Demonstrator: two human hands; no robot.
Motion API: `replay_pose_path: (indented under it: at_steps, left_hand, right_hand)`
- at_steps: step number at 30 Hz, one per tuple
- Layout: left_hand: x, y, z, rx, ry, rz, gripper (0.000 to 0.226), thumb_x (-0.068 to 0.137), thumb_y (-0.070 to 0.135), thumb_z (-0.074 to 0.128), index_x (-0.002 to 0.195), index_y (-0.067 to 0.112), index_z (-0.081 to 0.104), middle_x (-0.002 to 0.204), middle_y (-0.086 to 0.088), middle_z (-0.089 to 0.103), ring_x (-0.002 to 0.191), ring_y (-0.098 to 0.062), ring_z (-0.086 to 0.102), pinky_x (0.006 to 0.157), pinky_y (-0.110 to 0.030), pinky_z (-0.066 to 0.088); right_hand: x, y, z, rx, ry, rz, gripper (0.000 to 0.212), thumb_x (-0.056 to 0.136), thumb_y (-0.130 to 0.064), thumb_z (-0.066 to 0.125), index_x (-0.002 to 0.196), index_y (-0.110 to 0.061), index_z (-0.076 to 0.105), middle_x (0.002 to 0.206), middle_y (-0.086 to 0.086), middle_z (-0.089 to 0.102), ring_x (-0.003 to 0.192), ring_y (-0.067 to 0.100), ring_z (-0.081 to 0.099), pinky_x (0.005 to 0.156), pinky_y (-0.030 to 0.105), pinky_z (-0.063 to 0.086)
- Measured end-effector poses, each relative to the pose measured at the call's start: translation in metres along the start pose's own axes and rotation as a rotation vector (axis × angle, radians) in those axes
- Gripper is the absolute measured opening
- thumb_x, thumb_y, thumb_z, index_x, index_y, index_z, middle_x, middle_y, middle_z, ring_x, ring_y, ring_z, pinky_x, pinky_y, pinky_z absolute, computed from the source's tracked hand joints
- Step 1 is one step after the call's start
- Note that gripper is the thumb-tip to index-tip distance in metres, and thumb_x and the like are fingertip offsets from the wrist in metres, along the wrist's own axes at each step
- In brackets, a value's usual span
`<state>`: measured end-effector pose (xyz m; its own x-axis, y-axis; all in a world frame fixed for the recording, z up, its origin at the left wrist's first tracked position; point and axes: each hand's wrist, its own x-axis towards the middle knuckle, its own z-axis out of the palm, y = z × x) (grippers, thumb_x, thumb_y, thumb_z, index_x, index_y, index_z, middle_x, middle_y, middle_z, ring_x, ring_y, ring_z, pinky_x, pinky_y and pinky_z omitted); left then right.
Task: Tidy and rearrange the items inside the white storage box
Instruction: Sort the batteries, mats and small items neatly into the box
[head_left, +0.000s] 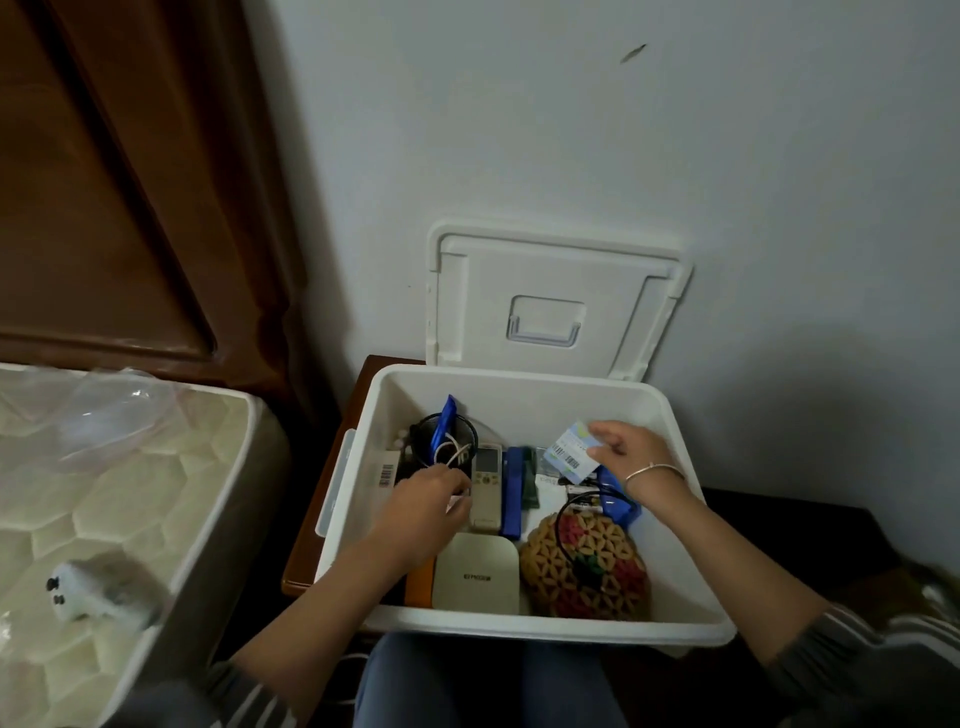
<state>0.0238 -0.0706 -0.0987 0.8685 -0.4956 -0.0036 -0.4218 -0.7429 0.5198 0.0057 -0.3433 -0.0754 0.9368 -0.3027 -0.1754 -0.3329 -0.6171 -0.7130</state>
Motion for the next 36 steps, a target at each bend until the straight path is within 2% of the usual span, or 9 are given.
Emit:
replay_pose_path:
  at_steps: [6,10,13,16,20,23,26,33,36]
  left_hand:
    - [0.016,-0.004,0.007,0.047,0.116,-0.032,0.020,0.095,0.026,0.052,0.113,0.025,0.060,0.107,0.009,0.058,0.092,-0.003,0.052,0.084,-0.020,0.045]
    - [0.024,0.004,0.021,-0.087,-0.023,-0.042,0.021,0.097,0.026,0.050,0.114,0.020,0.062,0.110,0.003,0.061,0.093,-0.006,0.055,0.077,-0.015,0.042]
    - [0.036,0.029,0.043,-0.205,-0.231,-0.034,0.029,0.099,0.027,0.049,0.121,0.013,0.061,0.118,-0.005,0.063,0.104,-0.016,0.058,0.088,-0.028,0.048]
    - [0.046,0.063,0.069,-0.223,-0.387,-0.021,0.039,0.099,0.032,0.048,0.133,0.013,0.052,0.127,-0.009,0.060,0.114,-0.023,0.057,0.092,-0.031,0.046]
    - [0.056,0.093,0.094,-0.083,-0.284,-0.023,0.042,0.100,0.033,0.044,0.138,0.016,0.043,0.129,-0.008,0.053,0.113,-0.025,0.055,0.087,-0.037,0.048]
    - [0.060,0.096,0.100,-0.022,-0.236,-0.058,0.043,0.100,0.037,0.043,0.136,0.014,0.042,0.130,-0.008,0.045,0.115,-0.025,0.050,0.087,-0.037,0.047]
    - [0.060,0.090,0.100,-0.009,-0.233,-0.037,0.042,0.100,0.037,0.045,0.135,0.013,0.045,0.132,-0.005,0.043,0.118,-0.022,0.046,0.090,-0.032,0.046]
    - [0.045,0.088,0.093,-0.050,-0.396,0.106,0.029,0.100,0.033,0.046,0.117,0.011,0.054,0.115,-0.008,0.059,0.104,-0.021,0.056,0.078,-0.028,0.043]
    - [0.036,0.088,0.090,-0.079,-0.584,0.152,0.030,0.101,0.033,0.044,0.119,0.010,0.048,0.116,-0.013,0.059,0.103,-0.026,0.057,0.077,-0.030,0.041]
  right_hand:
    - [0.035,0.001,0.024,-0.274,-0.124,0.000,0.038,0.090,-0.012,0.061,0.129,-0.013,0.059,0.131,0.009,0.059,0.118,0.024,0.055,0.103,0.027,0.037]
    - [0.051,0.003,0.026,-0.539,-0.280,0.033,0.036,0.094,-0.017,0.056,0.130,-0.020,0.057,0.131,0.009,0.058,0.117,0.026,0.055,0.097,0.027,0.040]
    - [0.054,0.008,0.016,-0.613,-0.316,0.044,0.033,0.092,-0.015,0.058,0.125,-0.019,0.062,0.127,0.009,0.061,0.115,0.026,0.056,0.099,0.029,0.041]
    - [0.047,0.015,0.004,-0.620,-0.328,0.073,0.029,0.090,-0.014,0.061,0.116,-0.021,0.068,0.121,0.007,0.065,0.109,0.026,0.060,0.097,0.030,0.045]
    - [0.038,0.017,-0.007,-0.638,-0.405,0.070,0.031,0.089,-0.018,0.063,0.120,-0.022,0.066,0.124,0.004,0.063,0.112,0.023,0.059,0.097,0.027,0.044]
    - [0.033,0.015,-0.009,-0.756,-0.475,0.031,0.026,0.091,-0.025,0.060,0.115,-0.024,0.069,0.117,0.004,0.066,0.105,0.023,0.061,0.087,0.025,0.046]
    - [0.029,0.019,-0.005,-0.880,-0.520,0.013,0.028,0.093,-0.019,0.057,0.117,-0.028,0.066,0.116,0.003,0.064,0.104,0.024,0.060,0.085,0.025,0.045]
    - [0.033,0.024,-0.006,-0.769,-0.412,0.058,0.035,0.092,-0.023,0.058,0.127,-0.021,0.059,0.126,0.008,0.058,0.116,0.027,0.055,0.101,0.030,0.041]
    - [0.037,0.018,-0.003,-0.603,-0.260,0.048,0.027,0.090,-0.019,0.060,0.117,-0.018,0.065,0.118,0.009,0.063,0.107,0.026,0.059,0.092,0.032,0.047]
